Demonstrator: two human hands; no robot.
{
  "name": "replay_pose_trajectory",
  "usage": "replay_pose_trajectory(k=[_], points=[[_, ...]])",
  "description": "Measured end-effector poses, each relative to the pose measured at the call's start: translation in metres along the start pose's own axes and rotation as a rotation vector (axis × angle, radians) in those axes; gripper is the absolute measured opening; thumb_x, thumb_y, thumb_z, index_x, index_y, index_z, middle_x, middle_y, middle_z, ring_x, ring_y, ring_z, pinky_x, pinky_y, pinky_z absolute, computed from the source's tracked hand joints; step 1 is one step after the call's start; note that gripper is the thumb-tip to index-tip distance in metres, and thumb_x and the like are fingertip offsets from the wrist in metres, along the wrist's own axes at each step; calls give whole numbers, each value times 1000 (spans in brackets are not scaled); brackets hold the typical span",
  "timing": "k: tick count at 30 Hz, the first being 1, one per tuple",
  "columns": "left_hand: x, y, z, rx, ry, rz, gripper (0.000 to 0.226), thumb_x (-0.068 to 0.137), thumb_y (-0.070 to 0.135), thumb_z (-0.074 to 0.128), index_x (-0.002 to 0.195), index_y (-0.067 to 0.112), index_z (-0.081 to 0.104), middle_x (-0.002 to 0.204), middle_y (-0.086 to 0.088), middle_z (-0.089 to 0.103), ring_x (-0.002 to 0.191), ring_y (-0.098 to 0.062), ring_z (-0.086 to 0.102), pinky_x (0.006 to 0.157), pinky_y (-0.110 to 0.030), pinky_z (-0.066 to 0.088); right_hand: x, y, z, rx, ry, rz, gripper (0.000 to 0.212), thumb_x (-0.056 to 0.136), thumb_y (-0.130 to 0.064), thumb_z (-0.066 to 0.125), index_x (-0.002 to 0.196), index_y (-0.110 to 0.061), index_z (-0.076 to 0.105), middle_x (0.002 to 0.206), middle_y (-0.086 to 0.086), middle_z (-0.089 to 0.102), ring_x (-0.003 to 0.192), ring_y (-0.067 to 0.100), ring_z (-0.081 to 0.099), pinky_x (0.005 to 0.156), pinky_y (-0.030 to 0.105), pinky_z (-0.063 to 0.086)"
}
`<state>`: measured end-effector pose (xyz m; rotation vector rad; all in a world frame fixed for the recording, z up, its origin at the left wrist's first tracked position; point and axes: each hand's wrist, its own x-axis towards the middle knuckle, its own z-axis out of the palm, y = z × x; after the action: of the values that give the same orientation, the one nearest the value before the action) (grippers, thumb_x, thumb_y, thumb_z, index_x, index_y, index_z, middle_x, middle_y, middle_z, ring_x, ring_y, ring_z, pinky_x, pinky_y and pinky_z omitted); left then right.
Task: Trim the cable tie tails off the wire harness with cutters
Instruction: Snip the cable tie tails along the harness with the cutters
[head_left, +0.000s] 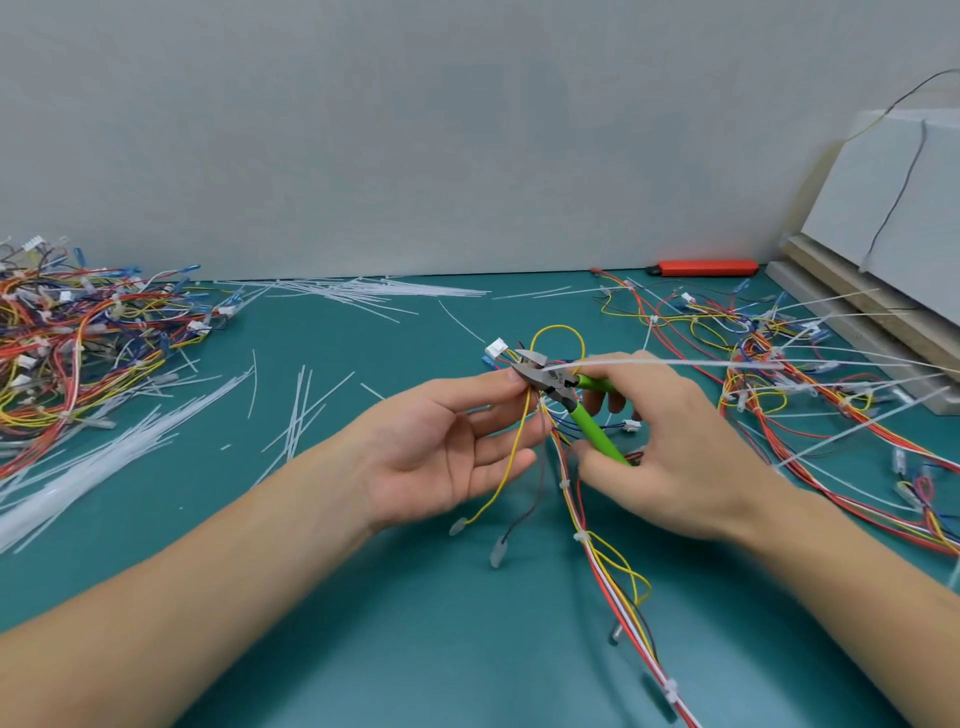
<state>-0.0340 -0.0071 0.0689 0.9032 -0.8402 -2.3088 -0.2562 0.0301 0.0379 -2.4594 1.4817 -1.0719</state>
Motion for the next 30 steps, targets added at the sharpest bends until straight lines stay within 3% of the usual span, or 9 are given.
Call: replay_pose_trajectory(k=[2, 6, 8, 16, 19, 21, 24, 26, 30], points=[[3, -2, -3, -10, -23, 21, 15, 69, 19, 79, 84, 17, 81, 87, 3, 77, 82, -17, 76, 58, -27, 60, 1, 0, 1, -9, -3, -4, 45, 77, -29, 68, 122, -22, 65, 96, -27, 55, 93, -4, 52, 83, 5, 34], [7, -7, -7, -41, -28, 52, 15, 70, 20, 78, 84, 16, 82, 86, 3, 77, 80, -16, 76, 56, -25, 58, 5, 0, 0, 26, -61, -5, 27, 79, -28, 63, 106, -23, 65, 82, -11, 53, 82, 12, 53, 72, 19, 39], [10, -10, -8, -65, -26, 56, 14, 70, 20, 79, 83, 15, 81, 84, 3, 77, 77, -14, 76, 54, -24, 58, 5, 2, 0, 26, -74, -1, 20, 80, -26, 63, 100, -26, 63, 79, -9, 50, 78, 13, 52, 68, 19, 37], [16, -16, -14, -106, -47, 110, 17, 72, 17, 76, 88, 14, 81, 86, 0, 75, 72, -13, 74, 50, -20, 53, 5, 6, -1, 60, -68, 59, 25, 80, -27, 63, 105, -32, 65, 76, -16, 55, 70, 5, 53, 63, 14, 34], [18, -21, -17, -94, -63, 155, 14, 75, 18, 73, 88, 15, 80, 86, 0, 74, 71, -11, 72, 53, -19, 52, 3, 4, 3, 32, -52, 64, 32, 82, -20, 70, 113, -30, 66, 84, -20, 58, 78, -1, 54, 71, 15, 38], [19, -23, -19, -50, -69, 196, 13, 80, 19, 71, 89, 17, 80, 87, 1, 74, 72, -11, 71, 57, -21, 53, 1, 3, 6, -5, -49, 68, 42, 84, -24, 71, 125, -26, 65, 103, -15, 65, 95, 2, 57, 86, 29, 48], [20, -26, -20, 5, -88, 220, 13, 86, 20, 67, 91, 18, 79, 87, 2, 73, 74, -12, 71, 60, -23, 54, 0, 0, 9, -23, -70, 99, 51, 85, -23, 70, 135, -26, 62, 129, -11, 64, 127, 16, 56, 105, 47, 45], [21, -26, -22, 23, -92, 225, 14, 87, 22, 67, 90, 18, 80, 87, 2, 72, 75, -12, 70, 60, -23, 54, 1, -1, 10, -20, -90, 90, 52, 85, -19, 71, 135, -26, 62, 132, -10, 64, 129, 18, 55, 107, 47, 44], [22, -26, -22, 45, -109, 231, 14, 81, 25, 74, 91, 18, 80, 86, 3, 72, 76, -11, 70, 61, -23, 54, 0, 0, 11, -4, -72, 95, 49, 84, -15, 73, 132, -24, 65, 120, -8, 67, 115, 15, 59, 100, 43, 48]])
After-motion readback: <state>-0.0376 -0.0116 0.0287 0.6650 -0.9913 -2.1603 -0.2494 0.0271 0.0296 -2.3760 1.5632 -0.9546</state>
